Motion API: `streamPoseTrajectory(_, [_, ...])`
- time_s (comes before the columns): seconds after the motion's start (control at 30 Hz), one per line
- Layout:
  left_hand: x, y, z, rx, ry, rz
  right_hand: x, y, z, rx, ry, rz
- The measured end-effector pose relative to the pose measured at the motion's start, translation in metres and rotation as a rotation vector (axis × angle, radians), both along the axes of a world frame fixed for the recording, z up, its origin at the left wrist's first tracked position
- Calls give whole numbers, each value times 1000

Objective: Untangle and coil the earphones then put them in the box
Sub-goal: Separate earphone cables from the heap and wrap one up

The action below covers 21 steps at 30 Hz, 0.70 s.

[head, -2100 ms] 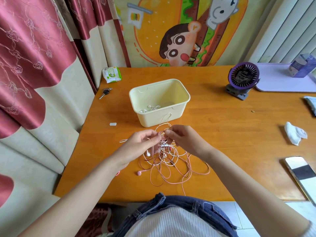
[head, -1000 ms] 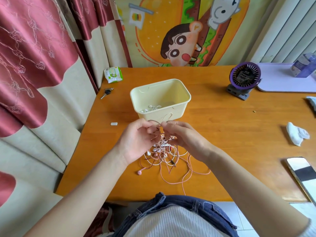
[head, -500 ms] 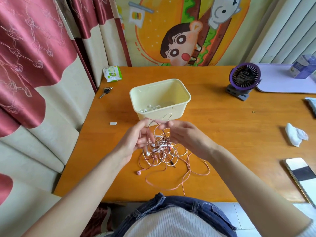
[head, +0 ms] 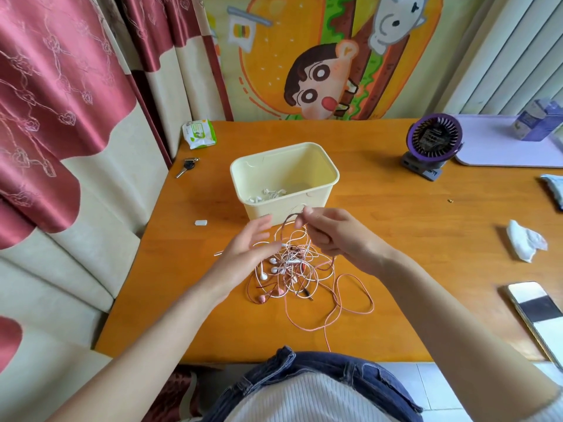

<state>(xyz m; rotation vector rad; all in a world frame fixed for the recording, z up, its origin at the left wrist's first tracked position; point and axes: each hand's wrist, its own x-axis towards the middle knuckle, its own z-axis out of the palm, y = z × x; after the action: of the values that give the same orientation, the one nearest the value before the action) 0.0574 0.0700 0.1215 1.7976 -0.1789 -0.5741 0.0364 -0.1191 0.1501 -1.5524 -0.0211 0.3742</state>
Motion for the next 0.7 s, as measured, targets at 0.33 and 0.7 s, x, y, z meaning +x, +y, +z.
streamPoseTrajectory(0.33, [-2,-4,42,-665,90,77,18,-18,-57,-562,17,-365])
streamPoseTrajectory(0.7, [6,8,49,-302,-55,25,17,-35,-93,-757,123,-450])
